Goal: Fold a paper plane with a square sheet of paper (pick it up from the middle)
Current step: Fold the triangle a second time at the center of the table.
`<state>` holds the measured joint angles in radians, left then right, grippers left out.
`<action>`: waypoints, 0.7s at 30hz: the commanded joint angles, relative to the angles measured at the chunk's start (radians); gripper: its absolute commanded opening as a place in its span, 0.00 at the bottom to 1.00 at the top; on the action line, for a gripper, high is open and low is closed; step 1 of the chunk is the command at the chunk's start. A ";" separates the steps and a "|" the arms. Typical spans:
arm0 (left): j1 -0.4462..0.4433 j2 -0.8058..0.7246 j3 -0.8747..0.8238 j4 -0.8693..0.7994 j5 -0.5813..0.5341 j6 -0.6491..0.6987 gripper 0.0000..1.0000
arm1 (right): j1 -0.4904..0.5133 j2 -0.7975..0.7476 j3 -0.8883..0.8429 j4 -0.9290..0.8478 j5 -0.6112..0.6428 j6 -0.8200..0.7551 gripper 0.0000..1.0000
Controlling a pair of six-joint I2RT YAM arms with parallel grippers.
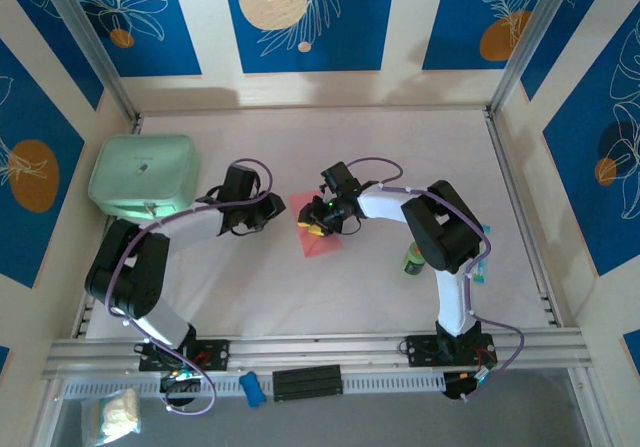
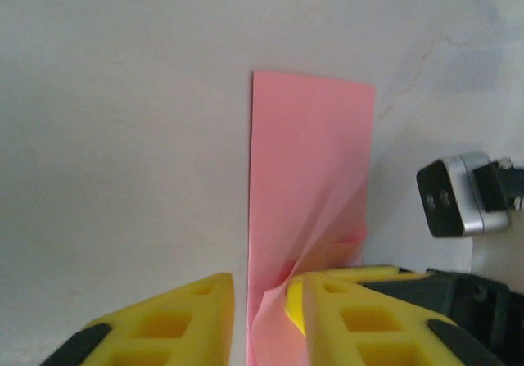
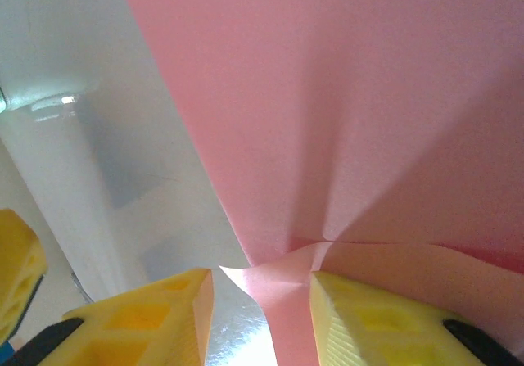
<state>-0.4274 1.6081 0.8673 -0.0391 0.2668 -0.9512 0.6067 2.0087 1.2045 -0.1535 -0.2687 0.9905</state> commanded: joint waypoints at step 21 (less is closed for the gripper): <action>-0.120 0.195 0.061 0.096 0.083 -0.037 0.03 | -0.008 0.033 -0.002 -0.121 0.065 -0.020 0.01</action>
<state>-0.5392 1.7821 0.8970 0.0399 0.3298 -0.9905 0.6022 2.0106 1.2045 -0.2016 -0.2356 0.9768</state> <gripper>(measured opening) 0.057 0.042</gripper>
